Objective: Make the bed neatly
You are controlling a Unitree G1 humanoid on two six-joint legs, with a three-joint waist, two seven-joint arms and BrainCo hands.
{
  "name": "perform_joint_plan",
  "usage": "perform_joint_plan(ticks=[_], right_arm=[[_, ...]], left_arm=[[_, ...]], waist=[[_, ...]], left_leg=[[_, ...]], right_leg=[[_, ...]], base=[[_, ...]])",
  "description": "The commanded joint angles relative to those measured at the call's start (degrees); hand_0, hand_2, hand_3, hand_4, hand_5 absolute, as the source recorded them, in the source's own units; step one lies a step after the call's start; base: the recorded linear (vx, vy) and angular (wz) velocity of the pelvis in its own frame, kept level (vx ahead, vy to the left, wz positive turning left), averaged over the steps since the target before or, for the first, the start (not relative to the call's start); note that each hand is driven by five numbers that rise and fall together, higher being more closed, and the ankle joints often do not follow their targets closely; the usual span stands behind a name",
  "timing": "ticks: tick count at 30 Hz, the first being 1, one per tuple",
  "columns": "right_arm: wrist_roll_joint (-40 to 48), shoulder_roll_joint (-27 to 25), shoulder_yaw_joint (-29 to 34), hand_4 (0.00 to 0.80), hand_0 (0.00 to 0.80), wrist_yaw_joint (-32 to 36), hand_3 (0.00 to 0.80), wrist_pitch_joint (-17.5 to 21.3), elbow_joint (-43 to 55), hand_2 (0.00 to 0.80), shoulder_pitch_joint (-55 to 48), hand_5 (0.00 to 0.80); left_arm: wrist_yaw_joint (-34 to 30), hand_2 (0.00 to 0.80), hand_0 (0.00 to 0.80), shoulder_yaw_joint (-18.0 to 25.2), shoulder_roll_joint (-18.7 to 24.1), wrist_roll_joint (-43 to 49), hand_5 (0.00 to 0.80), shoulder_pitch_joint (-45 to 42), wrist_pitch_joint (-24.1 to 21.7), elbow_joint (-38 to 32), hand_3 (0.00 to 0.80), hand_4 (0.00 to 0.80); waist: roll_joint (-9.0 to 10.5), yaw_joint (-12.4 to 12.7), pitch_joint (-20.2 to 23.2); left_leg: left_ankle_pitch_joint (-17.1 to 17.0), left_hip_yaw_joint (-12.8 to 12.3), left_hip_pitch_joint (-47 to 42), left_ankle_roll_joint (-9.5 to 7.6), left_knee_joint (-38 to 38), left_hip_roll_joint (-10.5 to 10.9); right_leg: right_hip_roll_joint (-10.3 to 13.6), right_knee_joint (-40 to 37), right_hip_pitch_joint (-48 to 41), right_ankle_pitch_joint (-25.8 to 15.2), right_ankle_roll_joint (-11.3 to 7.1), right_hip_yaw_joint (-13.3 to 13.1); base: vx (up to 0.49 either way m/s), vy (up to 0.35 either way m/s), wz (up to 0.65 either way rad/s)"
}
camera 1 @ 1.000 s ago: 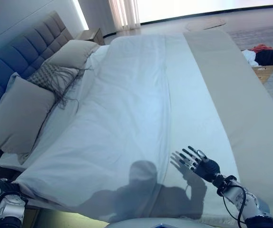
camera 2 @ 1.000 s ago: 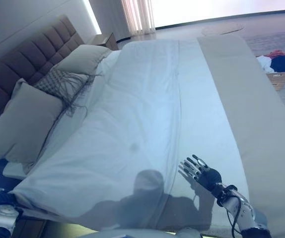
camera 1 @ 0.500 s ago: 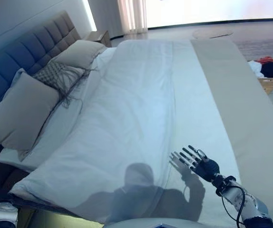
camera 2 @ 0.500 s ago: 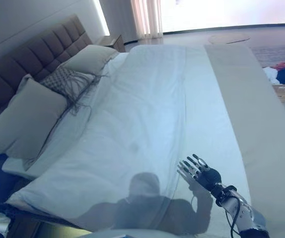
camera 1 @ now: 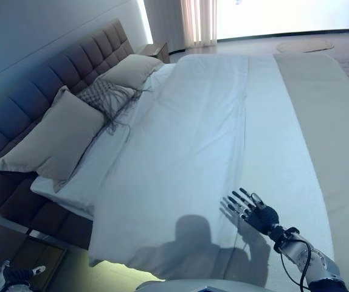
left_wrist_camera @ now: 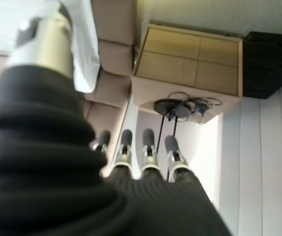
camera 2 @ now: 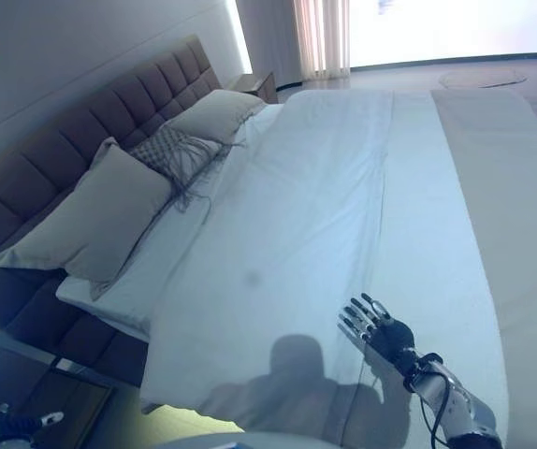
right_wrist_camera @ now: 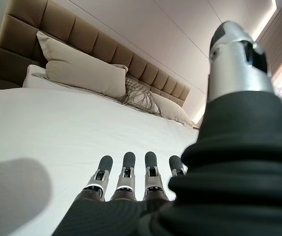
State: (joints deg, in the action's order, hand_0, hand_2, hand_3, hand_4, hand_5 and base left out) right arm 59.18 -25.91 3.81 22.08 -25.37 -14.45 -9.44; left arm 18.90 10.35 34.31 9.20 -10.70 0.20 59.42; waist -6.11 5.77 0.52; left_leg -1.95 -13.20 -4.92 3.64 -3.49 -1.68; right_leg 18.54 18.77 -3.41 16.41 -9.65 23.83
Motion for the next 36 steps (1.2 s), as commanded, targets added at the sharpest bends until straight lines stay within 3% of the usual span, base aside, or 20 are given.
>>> perform_joint_plan(ticks=[1,4,6,9,13,20,23,26,29,31,32,34,36], right_arm=[[1.87,4.53,0.96,0.0,0.0,1.25,0.0,3.23,-0.2,0.0,3.99,0.0],[1.76,5.38,-0.39,0.0,0.0,0.7,0.0,5.39,-0.17,0.0,3.76,0.0],[0.98,6.23,-0.81,0.0,0.0,-0.13,0.0,7.12,-0.13,0.0,3.7,0.0],[-1.43,8.38,-0.21,0.0,0.0,-0.67,0.0,10.5,-0.34,0.0,3.37,0.0],[-3.56,11.41,1.74,0.0,0.0,0.35,0.0,11.75,-1.27,0.0,2.08,0.0],[-3.39,13.84,2.43,0.0,0.0,0.04,0.0,13.57,-1.38,0.0,1.11,0.0],[-2.33,15.32,1.88,0.0,0.0,0.04,0.0,14.08,-1.23,0.0,0.34,0.0],[-0.91,15.48,-0.17,0.0,0.0,0.16,0.0,15.59,-2.11,0.0,0.23,0.0],[0.37,15.61,-2.91,0.0,0.0,0.1,0.0,16.91,-5.13,0.0,2.41,0.0],[0.48,15.48,-3.79,0.0,0.0,-0.66,0.0,16.01,-5.98,0.0,4.03,0.0],[0.34,15.35,-4.4,0.0,0.0,-0.81,0.0,15.65,-5.91,0.0,4.15,0.0],[0.43,14.9,-4.6,0.0,0.0,-2.51,0.0,15.78,-6.24,0.0,4.19,0.0],[1.14,14.25,-4.35,0.0,0.0,-3.28,0.0,16.01,-6.34,0.0,4.21,0.0]], left_arm=[[0.43,0.0,0.0,6.56,5.6,-3.73,0.0,1.16,-6.22,-2.01,0.0,0.0],[-4.5,0.0,0.0,8.18,6.06,-7.51,0.0,1.96,-11.71,-5.08,0.0,0.0],[-7.48,0.0,0.0,7.68,4.53,-9.94,0.0,2.66,-12.82,-9.0,0.0,0.0],[-15.17,0.0,0.0,6.07,-1.51,-18.4,0.0,2.74,-16.04,-15.9,0.0,0.0],[-24.45,0.0,0.0,3.88,-8.69,-27.25,0.0,0.97,-17.29,-22.21,0.0,0.0],[-31.46,0.0,0.0,0.15,-11.35,-38.26,0.0,1.52,-12.6,-26.96,0.0,0.0],[-34.85,0.0,0.0,-1.32,-12.23,-40.97,0.0,2.3,-10.38,-29.02,0.0,0.0],[-36.99,0.0,0.0,-3.78,-13.33,-42.94,0.0,2.38,-10.0,-30.48,0.0,0.0],[-35.64,0.0,0.0,-6.57,-13.67,-45.14,0.0,2.89,-10.21,-30.83,0.0,0.0],[-36.22,0.0,0.0,-7.1,-13.85,-45.66,0.0,3.35,-10.15,-30.08,0.0,0.0],[-37.2,0.0,0.0,-7.16,-13.74,-45.5,0.0,3.52,-9.81,-30.45,0.0,0.0],[-37.53,0.0,0.0,-7.7,-14.14,-46.3,0.0,3.49,-8.57,-31.04,0.0,0.0],[-37.99,0.0,0.0,-7.95,-14.86,-47.08,0.0,2.84,-7.85,-31.55,0.0,0.0]], waist=[[4.98,2.37,-1.22],[5.52,2.66,-1.45],[5.98,3.07,-1.68],[6.93,3.74,-2.41],[7.67,4.02,-3.11],[9.0,3.06,-3.47],[9.24,2.64,-3.57],[9.17,3.41,-3.78],[10.66,5.39,-3.7],[11.6,5.67,-3.58],[12.1,5.73,-3.62],[12.99,5.34,-3.83],[13.48,4.89,-4.54]], left_leg=[[1.79,0.77,0.58,-1.08,3.42,-1.56],[2.15,0.82,0.68,-1.2,3.94,-1.59],[2.36,1.01,0.85,-1.39,4.21,-1.47],[3.01,1.29,0.98,-2.02,4.64,-0.99],[3.71,1.08,1.09,-2.71,5.0,-0.55],[4.54,-0.1,0.39,-3.66,4.06,0.57],[4.63,-0.07,1.51,-5.41,5.06,1.07],[4.03,1.48,3.12,-7.2,6.24,1.61],[2.83,3.6,5.1,-6.76,7.19,2.32],[2.6,3.74,5.24,-6.19,7.54,2.04],[2.65,3.46,5.6,-5.77,8.54,1.4],[4.51,2.17,6.51,-5.58,13.22,0.68],[8.18,2.48,7.23,-4.42,19.74,-1.09]], right_leg=[[3.92,-15.58,-0.02,-22.78,-3.38,0.04],[4.24,-15.17,0.09,-22.86,-3.41,-0.04],[4.48,-14.82,0.23,-23.12,-3.54,0.04],[4.89,-14.39,0.71,-24.06,-3.85,-0.29],[4.93,-14.62,1.23,-24.84,-4.0,-1.23],[5.69,-14.5,3.4,-28.05,-4.78,-3.05],[5.29,-5.41,5.85,-26.97,-4.4,-4.78],[2.74,2.12,6.99,-25.49,-2.42,-3.99],[-1.96,-5.15,3.19,-24.4,-0.64,-2.6],[-3.54,-6.87,2.86,-24.4,-0.12,-2.59],[-5.38,-8.77,1.76,-21.98,0.63,-2.66],[-6.29,-9.4,1.46,-19.82,1.43,-2.42],[-6.45,-8.54,0.64,-17.48,1.65,-3.53]], base=[[0.0,0.0,0.0],[0.003,-0.07,0.01],[-0.008,-0.082,0.01],[-0.011,-0.099,0.03],[-0.013,-0.08,-0.01],[-0.046,-0.044,-0.16],[-0.146,-0.041,-0.08],[-0.164,-0.107,0.06],[-0.129,-0.312,-0.09],[-0.099,-0.303,-0.19],[-0.101,-0.231,-0.14],[-0.09,-0.165,-0.09],[-0.056,-0.024,-0.03]])
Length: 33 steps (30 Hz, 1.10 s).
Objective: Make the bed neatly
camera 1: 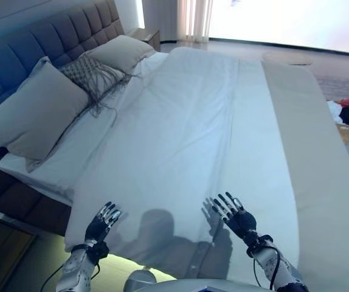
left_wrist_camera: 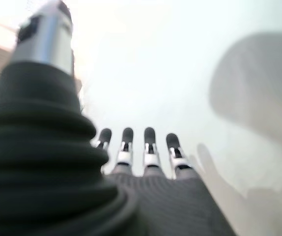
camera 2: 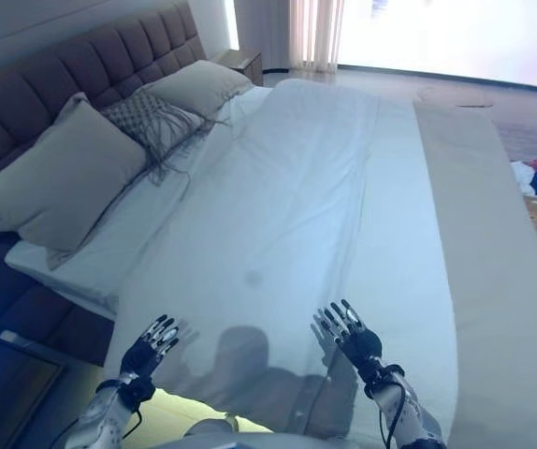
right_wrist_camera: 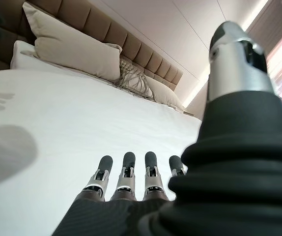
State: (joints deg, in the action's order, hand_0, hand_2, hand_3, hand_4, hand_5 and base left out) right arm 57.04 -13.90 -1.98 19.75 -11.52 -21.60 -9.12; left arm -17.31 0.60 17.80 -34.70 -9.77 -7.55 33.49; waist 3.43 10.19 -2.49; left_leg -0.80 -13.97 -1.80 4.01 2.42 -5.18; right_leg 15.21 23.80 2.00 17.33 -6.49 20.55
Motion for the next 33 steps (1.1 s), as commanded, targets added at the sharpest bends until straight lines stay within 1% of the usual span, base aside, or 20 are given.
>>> perform_joint_plan(ticks=[1,3,4,7,9,11,12,14,16,17,18,20,21,22,23,26,27,29,31,33], right_arm=[[4.24,1.2,1.39,0.0,0.0,-0.21,0.0,1.95,1.39,0.0,3.97,0.0],[4.78,0.35,1.74,0.0,0.0,0.58,0.0,1.83,2.34,0.0,3.43,0.0],[4.7,-0.17,2.43,0.0,0.0,1.03,0.0,1.46,2.5,0.0,2.94,0.0],[5.06,-0.53,3.75,0.0,0.0,0.54,0.0,0.56,1.84,0.0,2.89,0.0],[5.33,-0.36,4.55,0.0,0.0,0.56,0.0,0.48,1.7,0.0,2.8,0.0],[5.62,0.09,4.93,0.0,0.0,0.42,0.0,1.04,1.94,0.0,2.72,0.0],[5.65,0.31,5.22,0.0,0.0,0.12,0.0,0.91,2.44,0.0,2.71,0.0],[5.01,1.15,5.62,0.0,0.0,-0.56,0.0,0.25,3.39,0.0,2.57,0.0],[4.4,2.25,6.26,0.0,0.0,-1.82,0.0,-0.11,3.9,0.0,2.51,0.0],[4.63,3.1,6.65,0.0,0.0,-2.94,0.0,-0.86,4.48,0.0,2.76,0.0],[4.57,3.76,6.31,0.0,0.0,-3.79,0.0,-0.77,5.06,0.0,3.02,0.0],[4.89,5.11,4.79,0.0,0.0,-3.98,0.0,-0.15,5.58,0.0,3.36,0.0],[4.72,5.88,4.25,0.0,0.0,-2.72,0.0,0.01,4.61,0.0,3.88,0.0],[4.85,6.08,4.08,0.0,0.0,-1.89,0.0,0.6,3.56,0.0,4.02,0.0],[5.14,5.97,3.72,0.0,0.0,-1.47,0.0,1.32,2.72,0.0,4.03,0.0],[6.07,5.48,1.88,0.0,0.0,-0.88,0.0,2.41,0.98,0.0,4.4,0.0],[6.66,5.0,1.26,0.0,0.0,-0.95,0.0,2.7,0.2,0.0,4.62,0.0],[6.78,4.89,0.73,0.0,0.0,-0.36,0.0,3.03,-0.1,0.0,4.56,0.0],[6.73,4.76,-0.33,0.0,0.0,0.73,0.0,3.72,-1.07,0.0,4.54,0.0],[6.32,3.99,-0.74,0.0,0.0,1.25,0.0,2.49,-2.3,0.0,5.02,0.0]], left_arm=[[-1.55,0.0,0.0,1.66,0.9,-3.07,0.0,0.73,-0.73,-6.59,0.0,0.0],[-1.6,0.0,0.0,1.19,0.44,-3.65,0.0,-0.48,-1.65,-7.65,0.0,0.0],[-1.44,0.0,0.0,0.97,0.47,-4.24,0.0,-1.01,-1.71,-8.75,0.0,0.0],[-1.55,0.0,0.0,0.58,0.53,-3.7,0.0,-0.85,-1.97,-9.11,0.0,0.0],[-1.62,0.0,0.0,-0.37,0.7,-3.06,0.0,-0.06,-1.89,-9.22,0.0,0.0],[-2.23,0.0,0.0,-0.99,0.71,-2.15,0.0,1.04,-1.77,-8.53,0.0,0.0],[-2.47,0.0,0.0,-1.05,0.7,-1.77,0.0,1.49,-1.76,-8.08,0.0,0.0],[-2.26,0.0,0.0,-1.14,0.89,-1.23,0.0,2.01,-1.15,-7.89,0.0,0.0],[-2.36,0.0,0.0,-1.16,1.56,-0.13,0.0,2.0,-0.67,-8.36,0.0,0.0],[-1.59,0.0,0.0,-1.82,2.01,0.78,0.0,1.72,-0.45,-8.95,0.0,0.0],[-1.68,0.0,0.0,-1.93,2.55,0.47,0.0,1.46,-0.01,-9.73,0.0,0.0],[-0.52,0.0,0.0,-1.52,3.53,0.6,0.0,0.81,0.31,-11.45,0.0,0.0],[0.56,0.0,0.0,-1.25,4.26,-0.2,0.0,0.47,0.31,-12.04,0.0,0.0],[0.86,0.0,0.0,-1.14,4.81,-0.53,0.0,0.7,0.66,-12.13,0.0,0.0],[1.37,0.0,0.0,-1.41,5.42,-0.59,0.0,1.13,0.54,-11.75,0.0,0.0],[5.24,0.0,0.0,-1.5,6.17,2.97,0.0,1.92,-1.75,-10.17,0.0,0.0],[7.92,0.0,0.0,-1.64,6.33,4.7,0.0,2.33,-2.37,-8.95,0.0,0.0],[10.23,0.0,0.0,-1.32,6.43,6.87,0.0,3.15,-2.29,-7.69,0.0,0.0],[13.03,0.0,0.0,-1.0,6.74,12.76,0.0,4.85,-3.14,-4.68,0.0,0.0],[15.84,0.0,0.0,-1.07,6.94,16.93,0.0,6.28,-3.34,-2.0,0.0,0.0]], waist=[[4.31,0.02,-2.41],[4.19,-0.71,-2.79],[3.56,-1.18,-2.73],[2.44,-1.71,-2.5],[1.18,-2.54,-2.2],[0.18,-3.04,-2.39],[-0.22,-3.21,-2.48],[-0.49,-3.21,-2.77],[-0.23,-3.03,-2.98],[0.14,-2.95,-2.95],[0.27,-2.79,-2.97],[-0.29,-2.34,-2.66],[-1.04,-2.37,-2.67],[-1.6,-2.61,-2.5],[-2.18,-2.69,-2.28],[-2.67,-1.96,-1.41],[-2.44,-1.67,-1.02],[-1.75,-1.65,-0.97],[-0.71,-1.84,-0.98],[0.5,-2.17,-0.68]], left_leg=[[7.12,3.75,4.95,-4.04,17.15,0.33],[2.57,4.09,5.5,-2.91,16.34,-2.69],[-0.01,5.27,5.03,-1.59,14.27,-5.36],[-2.81,6.94,3.54,0.33,10.2,-9.56],[-4.18,7.96,1.73,2.96,6.74,-13.61],[-5.32,9.02,1.18,4.91,5.78,-15.94],[-5.32,9.67,1.59,5.57,6.31,-16.16],[-1.51,10.17,1.78,5.34,7.69,-14.28],[1.2,8.62,2.34,3.17,9.89,-11.13],[4.29,8.71,3.19,1.7,12.71,-7.78],[5.86,9.21,3.6,0.59,13.58,-5.52],[7.49,8.66,3.12,-1.83,12.38,-2.15],[8.36,7.53,2.31,-2.85,11.39,-1.0],[8.45,7.39,2.42,-3.61,10.64,0.12],[8.09,7.55,3.0,-4.44,10.25,1.32],[6.15,6.77,3.02,-5.54,7.56,2.99],[5.31,7.23,3.06,-5.8,6.51,3.87],[4.97,7.82,3.06,-5.89,6.14,4.37],[4.72,7.67,2.48,-5.18,5.79,4.04],[4.75,6.96,2.03,-4.55,5.62,3.36]], right_leg=[[-2.85,-12.81,-4.77,-17.66,-0.75,-1.22],[-2.65,-12.43,-4.01,-17.79,0.5,-2.1],[-2.76,-11.87,-3.79,-16.44,0.61,-3.13],[-1.94,-10.0,-3.35,-14.52,0.16,-4.41],[0.41,-6.88,-2.86,-12.48,-1.46,-5.37],[4.02,-3.86,-1.57,-12.25,-2.87,-5.9],[5.79,-2.79,-1.04,-12.56,-3.51,-6.57],[10.97,-2.41,-0.46,-15.19,-5.39,-7.67],[15.51,-4.98,-1.05,-20.64,-6.38,-6.68],[17.8,-7.03,-0.58,-27.3,-7.29,-7.78],[19.31,-8.51,0.29,-32.31,-8.18,-9.6],[20.77,-10.41,2.44,-36.45,-8.51,-10.39],[20.12,-8.98,4.77,-38.04,-8.51,-11.66],[18.95,-7.69,6.01,-37.25,-8.34,-13.62],[17.34,-5.55,6.19,-35.4,-7.65,-14.15],[13.38,-1.96,6.33,-32.98,-6.59,-10.18],[11.02,-2.8,6.02,-32.13,-6.01,-9.07],[9.27,-5.35,5.29,-31.74,-5.61,-8.49],[7.06,-11.32,3.37,-30.51,-5.1,-6.63],[6.44,-13.96,3.0,-30.89,-5.56,-5.44]], base=[[-0.186,0.077,-0.11],[-0.157,0.161,-0.34],[-0.055,0.219,-0.32],[0.001,0.263,-0.04],[0.074,0.488,-0.06],[0.064,0.614,-0.06],[0.105,0.696,0.04],[0.105,0.705,0.11],[0.068,0.634,0.04],[0.103,0.514,0.04],[0.088,0.479,0.07],[0.03,0.457,0.08],[-0.009,0.477,-0.18],[-0.034,0.464,-0.33],[-0.046,0.411,-0.17],[-0.013,0.328,0.04],[0.024,0.132,-0.12],[0.046,-0.035,-0.06],[0.099,-0.14,-0.09],[0.185,-0.126,-0.17]])
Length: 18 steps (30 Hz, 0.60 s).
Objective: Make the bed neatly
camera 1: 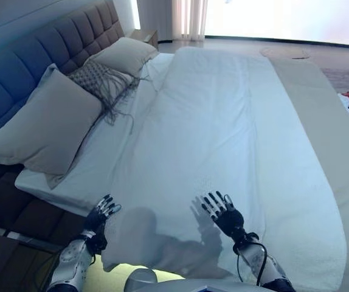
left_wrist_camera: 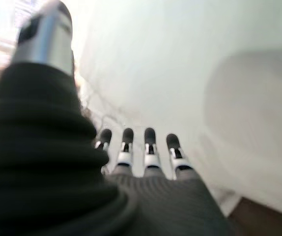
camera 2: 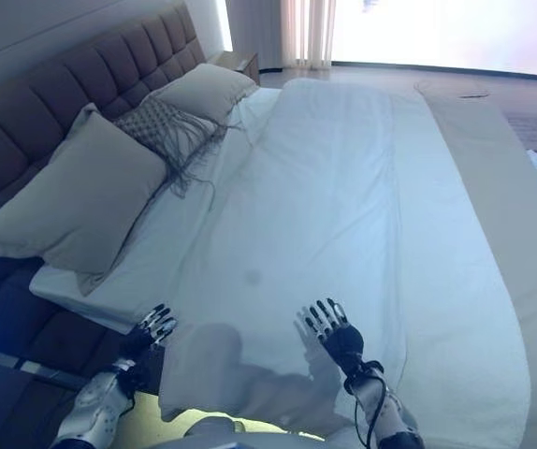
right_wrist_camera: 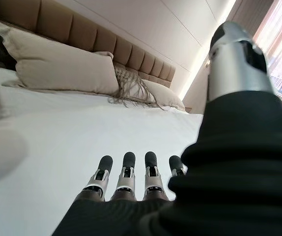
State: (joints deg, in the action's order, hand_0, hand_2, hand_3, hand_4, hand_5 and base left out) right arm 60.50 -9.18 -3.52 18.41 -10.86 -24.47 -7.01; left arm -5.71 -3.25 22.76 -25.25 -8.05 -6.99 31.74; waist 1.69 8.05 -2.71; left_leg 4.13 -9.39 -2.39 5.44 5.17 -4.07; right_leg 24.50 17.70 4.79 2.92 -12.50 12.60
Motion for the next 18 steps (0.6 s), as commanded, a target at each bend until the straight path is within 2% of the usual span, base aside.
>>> perform_joint_plan(ticks=[1,2,4,6,7,11,13,14,15,18], right_arm=[[2.49,-1.08,0.73,0.0,0.0,1.92,0.0,0.88,0.53,0.0,2.92,0.0],[2.03,-1.14,0.72,0.0,0.0,1.67,0.0,0.59,0.92,0.0,2.65,0.0],[2.11,-1.84,-0.09,0.0,0.0,2.57,0.0,-0.13,3.65,0.0,0.84,0.0],[2.28,-2.04,-0.24,0.0,0.0,2.75,0.0,0.94,4.29,0.0,-0.23,0.0],[3.44,-2.24,-0.62,0.0,0.0,2.58,0.0,2.51,4.43,0.0,0.32,0.0],[6.44,-3.66,-2.66,0.0,0.0,1.55,0.0,7.78,5.37,0.0,6.02,0.0],[6.63,-4.36,-3.92,0.0,0.0,0.73,0.0,9.14,6.26,0.0,8.7,0.0],[6.57,-4.65,-4.44,0.0,0.0,0.48,0.0,9.45,6.61,0.0,9.64,0.0],[6.15,-4.82,-4.94,0.0,0.0,0.37,0.0,9.97,6.78,0.0,10.62,0.0],[5.08,-5.57,-5.98,0.0,0.0,0.26,0.0,10.69,6.97,0.0,12.65,0.0]], left_arm=[[4.88,0.0,0.0,3.02,1.92,8.38,0.0,4.57,-4.18,1.11,0.0,0.0],[5.2,0.0,0.0,3.17,1.79,9.11,0.0,4.48,-4.43,1.49,0.0,0.0],[8.27,0.0,0.0,2.68,2.56,12.41,0.0,4.71,-5.61,1.55,0.0,0.0],[11.68,0.0,0.0,1.36,3.25,14.88,0.0,5.77,-7.5,1.88,0.0,0.0],[15.5,0.0,0.0,0.0,3.98,17.51,0.0,7.26,-8.92,1.64,0.0,0.0],[28.1,0.0,0.0,-4.94,6.63,26.57,0.0,13.87,-10.0,2.93,0.0,0.0],[34.68,0.0,0.0,-7.37,6.73,28.17,0.0,16.48,-7.88,5.89,0.0,0.0],[38.26,0.0,0.0,-8.08,6.46,29.3,0.0,17.53,-5.38,7.32,0.0,0.0],[41.49,0.0,0.0,-8.66,6.29,28.99,0.0,18.53,-3.35,9.65,0.0,0.0],[45.52,0.0,0.0,-8.2,5.1,22.14,0.0,19.76,0.17,15.74,0.0,0.0]], waist=[[2.48,-0.13,-0.41],[2.34,-0.19,-0.64],[2.95,-1.03,-1.07],[3.49,-1.18,-1.83],[4.2,-0.87,-3.08],[4.54,-0.34,-8.44],[4.34,-0.62,-10.4],[4.35,-0.74,-11.01],[3.84,-0.69,-11.81],[3.89,-0.76,-13.72]], left_leg=[[-0.37,1.87,2.01,-5.43,2.54,1.35],[-0.36,1.6,1.38,-5.03,2.32,0.68],[-1.93,-0.02,2.54,-3.52,2.38,-2.33],[-2.49,-0.36,4.66,-2.64,3.36,-4.23],[-2.92,-0.16,7.27,-2.08,4.09,-5.35],[-3.48,1.8,15.26,-1.47,6.23,-5.95],[-3.83,2.31,18.4,-1.42,7.37,-5.87],[-3.87,2.43,19.68,-1.45,8.05,-5.92],[-2.12,2.33,20.73,-1.58,9.31,-5.08],[-1.61,3.04,25.1,-2.07,12.79,-4.41]], right_leg=[[-3.22,-8.23,0.02,-15.77,0.3,2.98],[-3.62,-8.31,-0.43,-15.1,0.33,3.04],[-5.28,-9.06,-1.05,-11.55,0.97,3.88],[-5.8,-8.77,-0.59,-10.19,0.87,4.73],[-5.85,-8.61,0.92,-10.07,0.76,5.76],[-4.57,-6.35,9.01,-11.14,0.68,7.5],[-4.06,-4.87,12.94,-11.52,0.71,7.23],[-3.86,-4.27,14.4,-11.61,0.8,7.05],[-3.61,-2.81,15.71,-10.69,-0.07,6.49],[-2.73,-0.83,19.8,-11.03,-0.03,5.45]], base=[[0.217,-0.08,-0.26],[0.16,-0.045,-0.18],[0.065,-0.068,-0.1],[-0.073,-0.115,-0.09],[-0.217,-0.147,0.08],[-0.391,-0.03,0.18],[-0.278,0.12,-0.05],[-0.178,0.143,-0.12],[-0.131,0.123,-0.11],[-0.127,0.118,0.0]])
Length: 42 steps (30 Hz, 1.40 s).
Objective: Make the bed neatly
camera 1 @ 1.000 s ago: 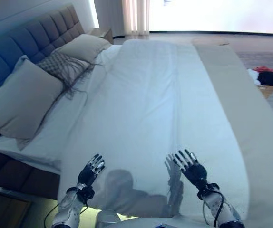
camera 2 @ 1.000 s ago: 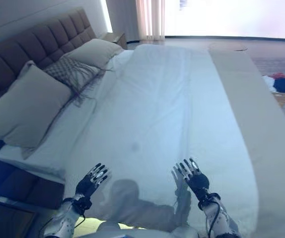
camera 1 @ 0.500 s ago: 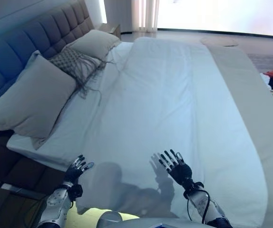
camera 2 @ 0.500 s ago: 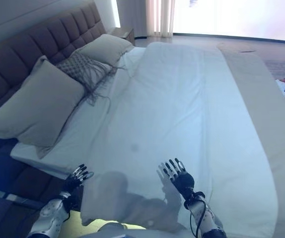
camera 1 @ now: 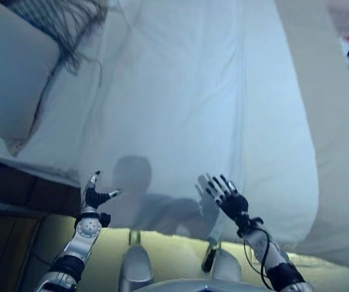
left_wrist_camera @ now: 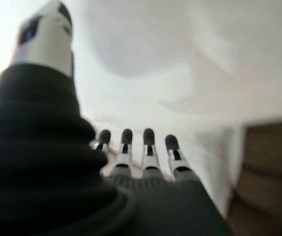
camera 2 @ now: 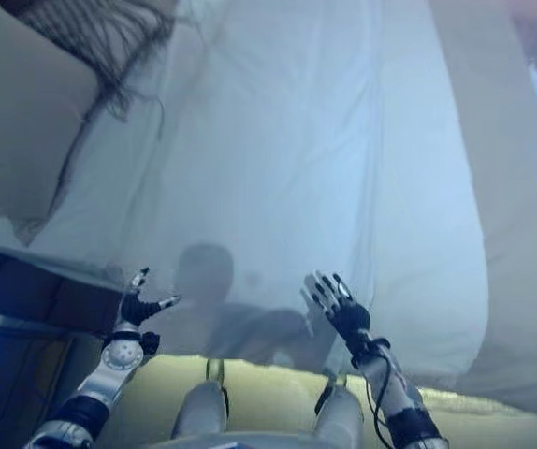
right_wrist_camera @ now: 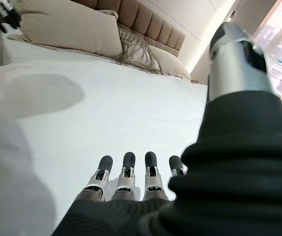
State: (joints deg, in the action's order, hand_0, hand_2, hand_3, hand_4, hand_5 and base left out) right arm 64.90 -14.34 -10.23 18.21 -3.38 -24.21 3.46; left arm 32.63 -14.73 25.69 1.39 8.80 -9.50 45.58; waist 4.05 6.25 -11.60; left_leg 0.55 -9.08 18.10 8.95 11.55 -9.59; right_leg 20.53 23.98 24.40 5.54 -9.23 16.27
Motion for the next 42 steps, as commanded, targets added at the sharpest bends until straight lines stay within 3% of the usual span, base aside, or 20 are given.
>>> perform_joint_plan(ticks=[1,6,11,16,24,30,36,42], right_arm=[[0.56,-0.53,0.14,0.0,0.0,0.44,0.0,3.67,6.79,0.0,2.81,0.0],[1.53,-2.25,-1.39,0.0,0.0,0.49,0.0,4.27,7.25,0.0,5.97,0.0],[-0.65,-5.8,-0.05,0.0,0.0,0.21,0.0,2.66,8.47,0.0,10.26,0.0],[-1.6,-8.0,0.24,0.0,0.0,-0.95,0.0,2.15,11.02,0.0,13.86,0.0],[-1.65,-7.5,-0.79,0.0,0.0,-2.53,0.0,2.79,13.89,0.0,16.84,0.0],[-1.73,-8.95,0.18,0.0,0.0,-2.2,0.0,1.71,14.69,0.0,18.75,0.0],[0.66,-10.14,-0.08,0.0,0.0,-0.73,0.0,2.41,15.57,0.0,18.52,0.0],[1.79,-10.58,-0.77,0.0,0.0,1.18,0.0,4.57,14.65,0.0,18.25,0.0]], left_arm=[[7.85,0.0,0.0,4.16,1.87,-4.4,0.0,2.94,1.56,4.47,0.0,0.0],[8.37,0.0,0.0,3.19,1.16,-2.56,0.0,4.4,2.15,7.85,0.0,0.0],[14.5,0.0,0.0,-0.8,-0.91,0.53,0.0,5.64,6.67,10.04,0.0,0.0],[20.18,0.0,0.0,-2.43,-3.55,-2.25,0.0,5.6,6.14,9.44,0.0,0.0],[23.37,0.0,0.0,0.22,-3.79,-2.99,0.0,7.05,2.86,6.11,0.0,0.0],[24.99,0.0,0.0,1.28,-3.22,-3.85,0.0,9.0,3.02,4.05,0.0,0.0],[28.73,0.0,0.0,2.64,-0.95,-5.3,0.0,11.73,2.7,2.09,0.0,0.0],[29.57,0.0,0.0,3.49,0.67,1.57,0.0,13.88,1.08,-0.17,0.0,0.0]], waist=[[1.73,1.03,-5.51],[1.92,0.88,-7.01],[-0.44,0.0,-8.27],[-2.21,-0.39,-9.93],[-1.18,0.6,-12.45],[-1.02,0.44,-13.74],[0.62,0.05,-14.85],[1.06,0.18,-15.94]], left_leg=[[2.09,3.1,6.42,-5.57,7.64,0.99],[1.51,3.61,11.78,-5.22,10.08,0.45],[0.73,4.37,16.61,-4.87,12.37,1.49],[0.82,5.18,22.49,-4.55,16.36,2.21],[-0.14,6.95,27.74,-3.88,18.33,1.49],[-0.34,7.92,31.01,-3.73,20.12,1.49],[-0.38,9.07,33.95,-3.69,21.9,0.72],[0.21,9.84,36.02,-3.81,24.64,0.88]], right_leg=[[1.37,-6.23,1.79,-13.51,-3.16,1.44],[1.68,-3.66,6.77,-12.77,-2.76,0.98],[3.04,-0.79,12.33,-12.34,-2.19,-0.28],[3.9,3.52,18.66,-11.42,-1.64,-2.86],[3.74,5.36,23.03,-11.54,-1.55,-3.67],[3.64,6.57,26.19,-12.36,-1.61,-4.66],[2.63,6.6,28.06,-13.61,-1.93,-5.28],[2.61,7.34,29.01,-15.06,-2.28,-5.19]], base=[[-0.141,0.102,0.03],[-0.139,0.098,-0.02],[-0.126,0.239,-0.03],[-0.088,0.161,-0.06],[-0.023,0.007,0.01],[-0.013,0.077,0.0],[-0.013,-0.004,-0.05],[-0.02,-0.02,-0.05]])
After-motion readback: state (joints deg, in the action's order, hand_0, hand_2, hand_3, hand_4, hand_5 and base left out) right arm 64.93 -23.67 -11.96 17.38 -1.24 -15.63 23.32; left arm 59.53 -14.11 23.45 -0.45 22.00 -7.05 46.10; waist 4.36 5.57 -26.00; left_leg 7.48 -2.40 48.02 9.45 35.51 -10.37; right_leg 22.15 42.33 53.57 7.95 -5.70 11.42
